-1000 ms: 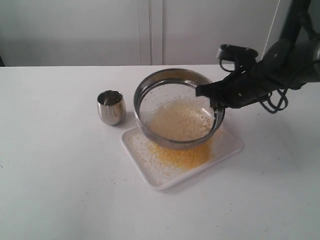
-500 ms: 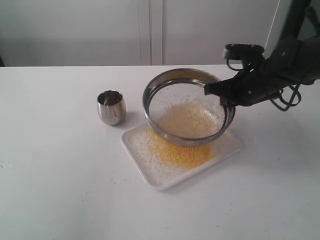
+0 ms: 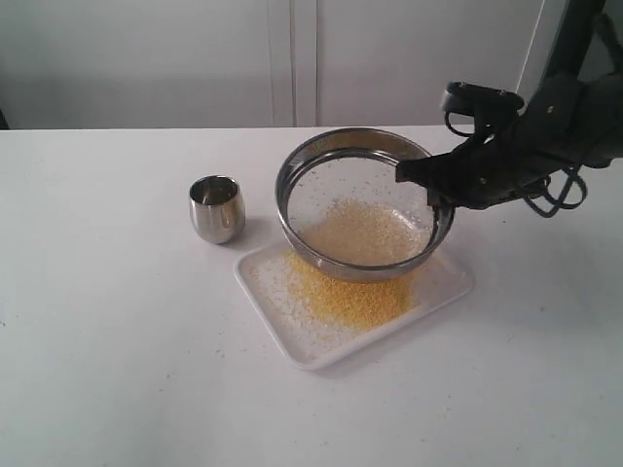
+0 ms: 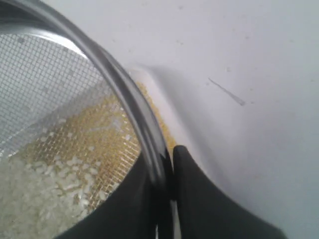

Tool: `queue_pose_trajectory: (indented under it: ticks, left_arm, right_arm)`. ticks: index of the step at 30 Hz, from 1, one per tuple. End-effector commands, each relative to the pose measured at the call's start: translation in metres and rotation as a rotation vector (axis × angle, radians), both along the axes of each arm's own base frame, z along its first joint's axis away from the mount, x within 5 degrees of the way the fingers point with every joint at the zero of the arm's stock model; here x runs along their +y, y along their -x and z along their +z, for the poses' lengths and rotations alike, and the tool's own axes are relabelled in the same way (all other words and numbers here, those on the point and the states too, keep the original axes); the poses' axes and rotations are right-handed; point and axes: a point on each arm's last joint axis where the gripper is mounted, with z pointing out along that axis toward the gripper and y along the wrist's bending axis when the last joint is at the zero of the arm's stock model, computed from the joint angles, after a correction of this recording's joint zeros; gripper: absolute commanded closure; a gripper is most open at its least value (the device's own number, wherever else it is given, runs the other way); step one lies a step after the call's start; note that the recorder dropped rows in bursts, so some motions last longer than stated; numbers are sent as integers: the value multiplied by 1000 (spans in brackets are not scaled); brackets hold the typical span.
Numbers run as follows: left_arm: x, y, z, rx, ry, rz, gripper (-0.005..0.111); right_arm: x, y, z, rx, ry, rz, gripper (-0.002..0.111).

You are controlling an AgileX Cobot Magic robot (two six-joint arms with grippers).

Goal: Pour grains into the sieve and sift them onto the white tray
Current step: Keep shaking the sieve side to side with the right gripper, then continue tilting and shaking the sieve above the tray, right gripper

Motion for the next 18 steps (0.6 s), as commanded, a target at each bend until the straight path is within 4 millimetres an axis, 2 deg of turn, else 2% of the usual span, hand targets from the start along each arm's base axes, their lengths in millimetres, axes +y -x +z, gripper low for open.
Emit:
queue_pose_trajectory:
  ticks: [1,5,7,9,11,12,15,17,18]
  left_arm:
    - [0,2,-1,4,2,-4,107]
    - [0,2,-1,4,2,-4,107]
    - [0,2,-1,4,2,-4,107]
    - [0,2,-1,4,2,-4,107]
    - [0,2,-1,4,2,-4,107]
    - [0,2,-1,4,2,-4,107]
    - [0,2,-1,4,2,-4,107]
    - [0,2,-1,4,2,-4,107]
    - [0,2,-1,4,2,-4,107]
  right_arm:
    - [22,5,-1,-8,7,70,108]
    - [-7,0,16,-30,-45,-64,108]
    - [-4,-1,12,-19,-102,-118,108]
    - [17,1,3,-10,-58,-8,108]
    - [23,2,2,-13,32,116,108]
    - [19,2,7,-14,49,118,108]
    - [-11,-4,19,-25,-27,-63,108]
    - [-12,-5,15,-3,-84,-125,108]
    - [-3,-3,9,9,-77,-86,108]
